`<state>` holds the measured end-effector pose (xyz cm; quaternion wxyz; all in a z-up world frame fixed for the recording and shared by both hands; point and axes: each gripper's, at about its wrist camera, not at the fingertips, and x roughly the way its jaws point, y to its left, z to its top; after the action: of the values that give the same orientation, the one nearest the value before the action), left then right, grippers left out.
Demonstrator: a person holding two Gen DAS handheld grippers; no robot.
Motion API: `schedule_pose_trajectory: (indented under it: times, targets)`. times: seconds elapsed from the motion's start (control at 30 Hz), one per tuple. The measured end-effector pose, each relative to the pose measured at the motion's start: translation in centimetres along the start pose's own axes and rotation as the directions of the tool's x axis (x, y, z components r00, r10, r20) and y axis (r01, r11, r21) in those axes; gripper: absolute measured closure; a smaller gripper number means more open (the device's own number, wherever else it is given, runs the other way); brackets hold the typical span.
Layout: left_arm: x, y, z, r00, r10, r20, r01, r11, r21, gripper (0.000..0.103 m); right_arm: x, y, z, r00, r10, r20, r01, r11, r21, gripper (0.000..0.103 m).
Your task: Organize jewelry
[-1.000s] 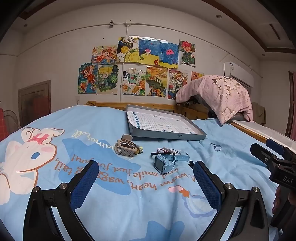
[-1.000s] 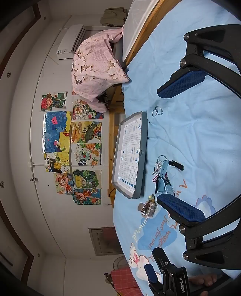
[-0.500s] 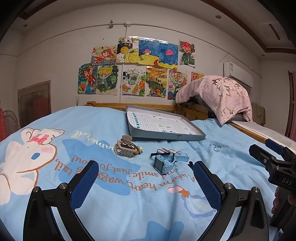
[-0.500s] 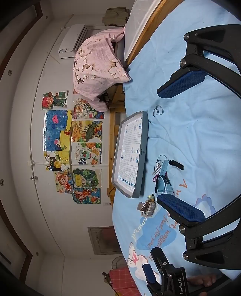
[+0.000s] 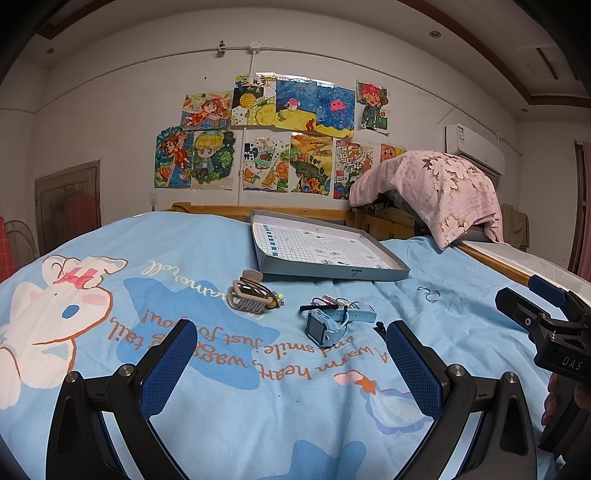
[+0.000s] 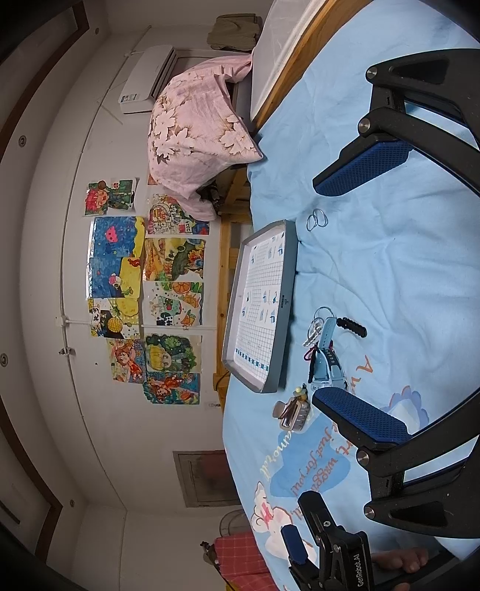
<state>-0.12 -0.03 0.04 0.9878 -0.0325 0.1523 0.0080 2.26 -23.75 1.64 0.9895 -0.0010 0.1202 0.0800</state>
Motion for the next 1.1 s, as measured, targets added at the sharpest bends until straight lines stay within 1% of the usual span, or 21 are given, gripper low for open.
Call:
schedule_pose_trajectory:
  times: [1.1]
  targets:
    - [-0.01, 0.02, 0.0, 1.0, 0.0, 0.0, 0.0, 1.0, -0.001, 0.0, 0.16, -0.06, -0.3, 1.0, 0.0, -0.004, 0.0, 1.0, 0.009, 0.001]
